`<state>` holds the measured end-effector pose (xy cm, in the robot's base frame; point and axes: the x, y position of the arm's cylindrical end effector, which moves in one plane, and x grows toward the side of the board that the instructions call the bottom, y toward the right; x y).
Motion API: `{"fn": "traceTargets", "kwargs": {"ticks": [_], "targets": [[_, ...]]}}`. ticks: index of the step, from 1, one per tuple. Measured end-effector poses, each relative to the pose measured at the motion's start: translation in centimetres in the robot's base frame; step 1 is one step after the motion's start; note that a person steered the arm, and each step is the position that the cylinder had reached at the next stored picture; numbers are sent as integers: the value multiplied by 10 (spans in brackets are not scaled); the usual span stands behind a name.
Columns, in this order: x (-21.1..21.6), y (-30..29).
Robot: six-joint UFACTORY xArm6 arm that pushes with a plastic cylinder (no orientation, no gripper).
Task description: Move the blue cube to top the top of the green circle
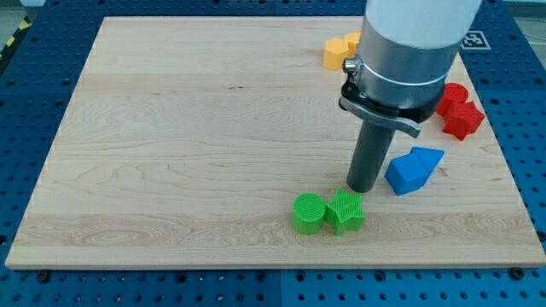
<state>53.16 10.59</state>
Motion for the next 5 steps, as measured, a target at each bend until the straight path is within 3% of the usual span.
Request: {"fn": "traceTargets", "kwargs": {"ticks": [5], "targets": [[36,98]]}}
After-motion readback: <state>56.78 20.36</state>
